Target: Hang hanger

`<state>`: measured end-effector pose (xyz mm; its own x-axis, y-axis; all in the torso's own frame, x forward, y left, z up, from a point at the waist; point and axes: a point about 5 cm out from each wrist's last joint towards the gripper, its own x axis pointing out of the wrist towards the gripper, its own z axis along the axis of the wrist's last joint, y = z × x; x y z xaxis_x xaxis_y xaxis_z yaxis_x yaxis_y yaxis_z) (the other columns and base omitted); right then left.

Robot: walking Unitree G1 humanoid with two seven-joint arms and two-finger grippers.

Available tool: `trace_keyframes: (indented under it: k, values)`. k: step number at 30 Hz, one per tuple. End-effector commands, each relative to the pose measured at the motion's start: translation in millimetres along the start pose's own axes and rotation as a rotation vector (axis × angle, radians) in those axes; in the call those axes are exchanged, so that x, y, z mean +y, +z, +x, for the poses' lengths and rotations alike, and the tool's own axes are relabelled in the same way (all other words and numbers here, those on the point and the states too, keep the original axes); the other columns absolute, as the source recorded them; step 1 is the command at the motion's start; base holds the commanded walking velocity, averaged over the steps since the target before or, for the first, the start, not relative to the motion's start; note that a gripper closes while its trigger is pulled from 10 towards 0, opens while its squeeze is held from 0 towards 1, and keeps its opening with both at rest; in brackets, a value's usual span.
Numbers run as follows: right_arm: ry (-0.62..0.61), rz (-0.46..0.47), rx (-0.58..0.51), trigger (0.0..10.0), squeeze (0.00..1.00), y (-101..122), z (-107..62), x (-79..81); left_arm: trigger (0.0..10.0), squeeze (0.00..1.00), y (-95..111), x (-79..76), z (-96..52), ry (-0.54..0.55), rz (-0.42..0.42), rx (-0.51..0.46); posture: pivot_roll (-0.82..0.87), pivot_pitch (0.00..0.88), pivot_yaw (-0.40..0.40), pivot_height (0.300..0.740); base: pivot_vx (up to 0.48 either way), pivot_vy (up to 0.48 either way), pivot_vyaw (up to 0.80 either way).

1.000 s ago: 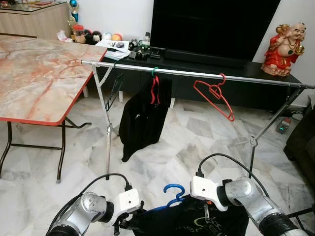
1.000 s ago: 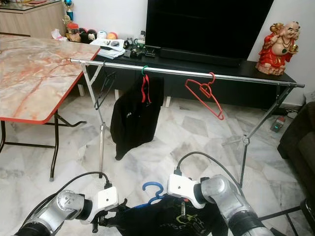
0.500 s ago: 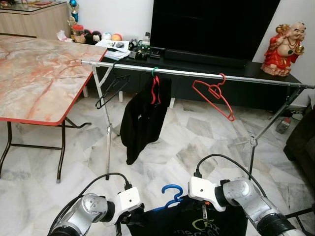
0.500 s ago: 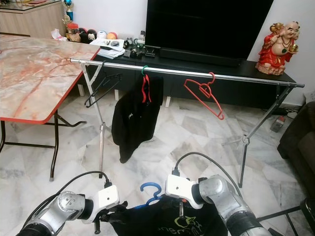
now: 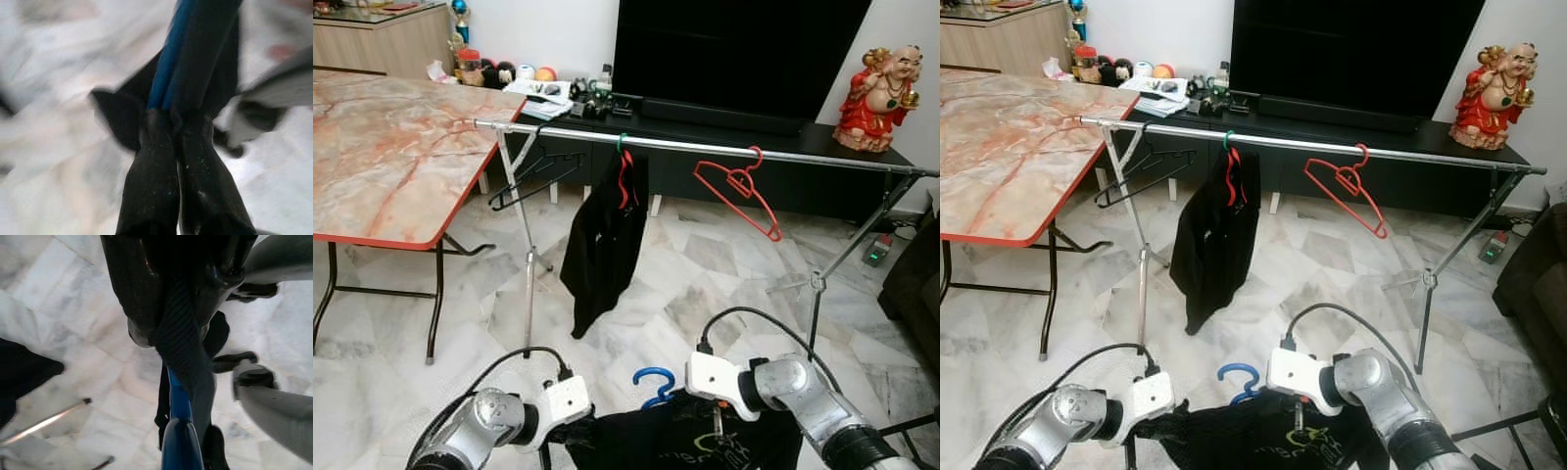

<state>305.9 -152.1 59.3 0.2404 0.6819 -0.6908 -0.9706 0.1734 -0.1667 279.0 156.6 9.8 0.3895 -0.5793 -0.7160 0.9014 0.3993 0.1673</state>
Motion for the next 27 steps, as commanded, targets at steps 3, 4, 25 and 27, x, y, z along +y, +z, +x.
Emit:
trace_keyframes:
  k: [3,4,25,27]
  values:
    - [-0.181,0.006,-0.005,10.0,0.00,5,-14.8,-24.0,0.0,0.00,-27,16.6,-10.5,0.187,0.000,0.213,0.07,0.000,-0.130,0.740,0.000,0.000,0.00]
    - [-0.181,0.006,-0.005,10.0,0.00,5,-14.8,-24.0,0.0,0.00,-27,16.6,-10.5,0.187,0.000,0.213,0.07,0.000,-0.130,0.740,0.000,0.000,0.00]
    - [-0.419,0.140,-0.112,10.0,0.00,17,-22.7,-46.5,0.0,0.00,-4,3.8,-12.9,-0.102,-0.007,0.106,0.07,0.000,-0.133,0.740,0.000,0.000,0.00]
    - [-0.446,0.171,-0.152,10.0,0.00,21,-22.7,-49.0,0.0,0.00,3,4.8,-14.9,-0.108,-0.017,0.063,0.07,0.000,-0.132,0.740,0.000,0.000,0.00]
